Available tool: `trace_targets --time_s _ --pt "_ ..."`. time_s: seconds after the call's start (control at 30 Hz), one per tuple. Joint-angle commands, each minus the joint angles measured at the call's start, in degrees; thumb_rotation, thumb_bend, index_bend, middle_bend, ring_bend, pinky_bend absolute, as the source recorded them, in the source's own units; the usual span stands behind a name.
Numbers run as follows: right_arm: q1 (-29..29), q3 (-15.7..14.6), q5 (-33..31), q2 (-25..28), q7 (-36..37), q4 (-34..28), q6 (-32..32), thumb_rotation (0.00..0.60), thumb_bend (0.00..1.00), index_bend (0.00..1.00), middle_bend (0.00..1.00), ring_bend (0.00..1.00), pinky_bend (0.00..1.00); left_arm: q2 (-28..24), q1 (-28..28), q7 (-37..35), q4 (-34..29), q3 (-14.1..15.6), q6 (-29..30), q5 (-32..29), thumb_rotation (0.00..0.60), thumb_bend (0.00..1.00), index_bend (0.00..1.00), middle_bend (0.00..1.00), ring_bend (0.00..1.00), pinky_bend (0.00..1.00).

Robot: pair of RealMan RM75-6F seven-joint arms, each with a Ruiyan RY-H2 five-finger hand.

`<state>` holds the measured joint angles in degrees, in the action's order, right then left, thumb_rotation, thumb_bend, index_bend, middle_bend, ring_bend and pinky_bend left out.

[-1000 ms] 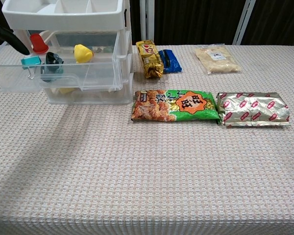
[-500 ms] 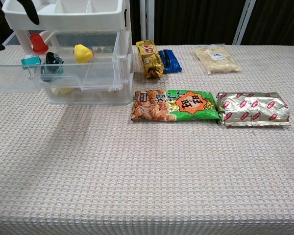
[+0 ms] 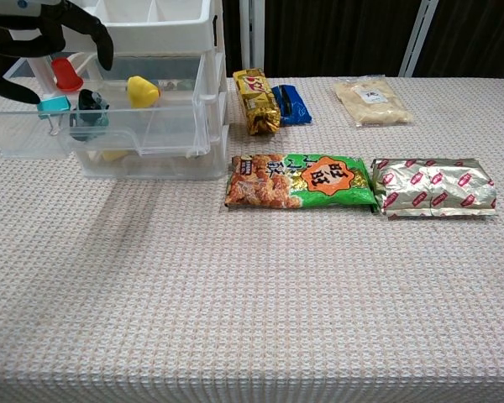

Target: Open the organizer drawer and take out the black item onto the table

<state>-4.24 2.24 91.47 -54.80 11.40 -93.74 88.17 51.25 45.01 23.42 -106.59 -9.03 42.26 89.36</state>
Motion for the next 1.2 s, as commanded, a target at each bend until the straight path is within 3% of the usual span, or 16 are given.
trace_targets --time_s 0.03,0.67,0.97,1.07,1.2 --pt "-0.04 0.08 -0.17 -0.07 0.15 0.15 -0.12 0.600 0.17 0.00 0.00 0.00 0.00 -0.82 2.15 0.21 -1.32 -0.07 -3.36 -2.54 0.600 0.20 0.29 0.79 0.88 1.00" --pt "-0.27 0.30 -1.26 -0.85 2.26 2.46 -1.38 0.600 0.17 0.00 0.00 0.00 0.00 0.17 8.92 6.74 -1.22 1.66 -10.97 -12.14 0.600 0.21 0.34 0.79 0.88 1.00" --pt "-0.08 0.28 -1.56 -1.16 2.67 2.87 -1.44 0.600 0.17 0.00 0.00 0.00 0.00 0.60 10.11 7.33 -1.54 3.30 -11.09 -13.93 0.600 0.38 0.47 0.79 0.88 0.99" --pt "-0.01 0.26 -1.56 -1.19 2.68 2.91 -1.40 0.600 0.17 0.00 0.00 0.00 0.00 0.63 9.82 6.83 -1.48 3.48 -9.73 -13.36 0.600 0.43 0.54 0.80 0.88 0.99" --pt "0.18 0.27 -1.43 -1.15 2.72 2.94 -1.03 0.600 0.17 0.00 0.00 0.00 0.00 0.29 8.55 5.23 -1.92 3.23 -6.26 -12.57 0.600 0.47 0.55 0.80 0.88 0.99"
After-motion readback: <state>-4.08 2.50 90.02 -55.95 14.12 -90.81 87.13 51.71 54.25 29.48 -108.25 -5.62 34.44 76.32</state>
